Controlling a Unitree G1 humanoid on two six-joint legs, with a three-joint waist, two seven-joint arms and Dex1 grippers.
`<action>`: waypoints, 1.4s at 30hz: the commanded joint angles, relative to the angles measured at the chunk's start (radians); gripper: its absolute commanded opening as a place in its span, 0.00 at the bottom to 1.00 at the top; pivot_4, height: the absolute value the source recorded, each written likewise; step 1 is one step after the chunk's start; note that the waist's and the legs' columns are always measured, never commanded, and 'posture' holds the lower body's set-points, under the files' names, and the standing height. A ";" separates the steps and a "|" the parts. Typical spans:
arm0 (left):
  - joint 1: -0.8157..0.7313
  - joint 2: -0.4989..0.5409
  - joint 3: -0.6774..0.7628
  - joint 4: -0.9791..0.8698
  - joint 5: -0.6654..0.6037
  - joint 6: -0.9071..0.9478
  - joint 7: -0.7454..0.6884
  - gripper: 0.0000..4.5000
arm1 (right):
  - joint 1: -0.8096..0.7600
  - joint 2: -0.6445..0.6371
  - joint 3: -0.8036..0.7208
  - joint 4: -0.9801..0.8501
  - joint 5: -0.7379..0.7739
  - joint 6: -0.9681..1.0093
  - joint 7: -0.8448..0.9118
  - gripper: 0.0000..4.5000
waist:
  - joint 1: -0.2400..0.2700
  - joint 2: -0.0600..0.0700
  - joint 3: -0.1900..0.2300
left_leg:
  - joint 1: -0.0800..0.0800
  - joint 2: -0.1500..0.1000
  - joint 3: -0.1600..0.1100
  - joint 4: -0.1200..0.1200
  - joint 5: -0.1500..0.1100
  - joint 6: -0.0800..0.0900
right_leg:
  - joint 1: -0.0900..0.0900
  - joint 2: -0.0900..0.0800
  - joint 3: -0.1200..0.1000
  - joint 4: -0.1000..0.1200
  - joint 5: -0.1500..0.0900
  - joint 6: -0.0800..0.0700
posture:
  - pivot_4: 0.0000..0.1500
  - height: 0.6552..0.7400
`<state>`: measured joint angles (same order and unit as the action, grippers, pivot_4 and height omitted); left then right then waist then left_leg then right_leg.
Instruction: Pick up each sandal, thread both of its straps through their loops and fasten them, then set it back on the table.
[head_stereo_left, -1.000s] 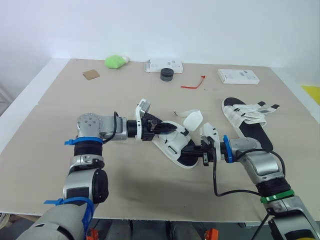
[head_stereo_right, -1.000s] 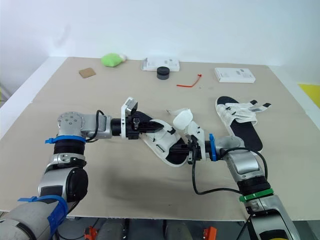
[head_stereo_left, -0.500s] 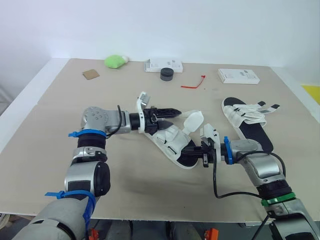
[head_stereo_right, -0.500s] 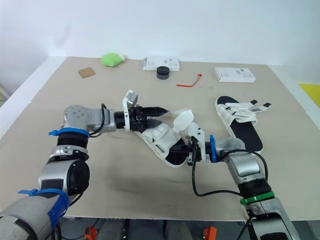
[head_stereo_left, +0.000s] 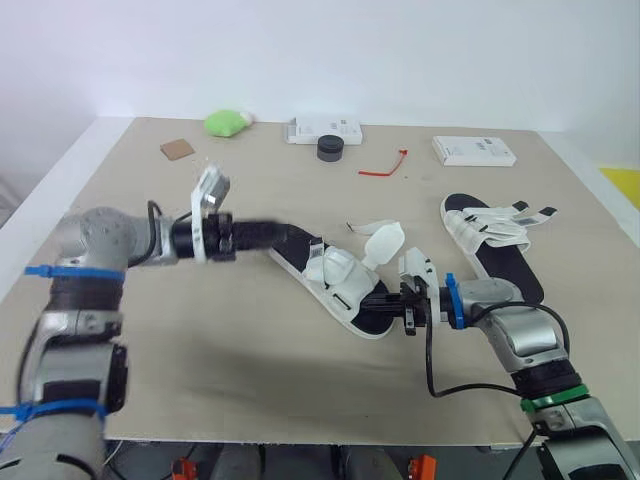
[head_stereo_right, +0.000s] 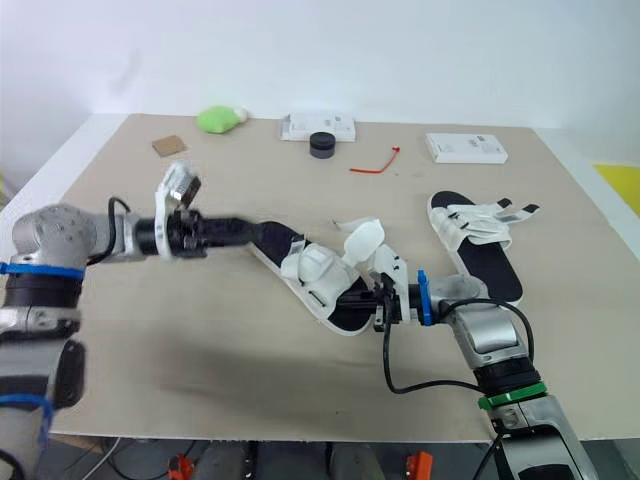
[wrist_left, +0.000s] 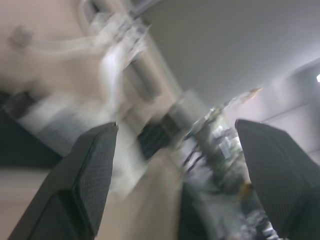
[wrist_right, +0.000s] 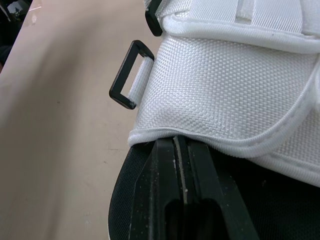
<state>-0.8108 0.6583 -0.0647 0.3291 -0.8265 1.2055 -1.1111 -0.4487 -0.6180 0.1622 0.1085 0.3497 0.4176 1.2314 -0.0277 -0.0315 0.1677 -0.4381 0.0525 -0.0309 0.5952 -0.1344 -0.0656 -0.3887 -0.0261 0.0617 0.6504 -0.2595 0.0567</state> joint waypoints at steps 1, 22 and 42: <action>0.044 0.024 -0.121 -0.030 0.189 -0.323 -0.151 0.86 | 0.027 -0.013 0.023 0.034 -0.027 0.027 0.000 0.00 | 0.006 0.000 0.000 | 0.000 0.000 0.000 0.000 0.000 0.000 | 0.000 0.000 0.000 0.000 0.000 0.000 | 1.00 1.00; 0.029 -0.213 -0.154 0.282 0.546 -1.175 -0.370 0.86 | 0.026 -0.017 0.015 0.029 -0.029 0.037 0.002 0.00 | 0.008 0.000 0.000 | -0.001 0.001 0.001 0.002 0.000 0.001 | 0.000 0.001 0.001 0.000 0.000 0.002 | 1.00 1.00; -0.103 -0.275 -0.077 0.382 0.560 -1.131 -0.362 0.86 | 0.032 -0.019 0.011 0.011 -0.024 0.048 0.002 0.00 | 0.007 0.000 0.000 | -0.002 0.001 0.001 0.005 0.000 0.002 | 0.001 0.001 0.001 0.001 0.003 0.008 | 1.00 1.00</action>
<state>-0.8827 0.3757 -0.1764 0.6998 -0.2551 0.0637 -1.4749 -0.4437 -0.6217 0.1493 0.1017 0.3496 0.4383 1.2369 -0.0210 -0.0319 0.1676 -0.4398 0.0535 -0.0303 0.5997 -0.1343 -0.0639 -0.3882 -0.0246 0.0624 0.6512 -0.2562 0.0642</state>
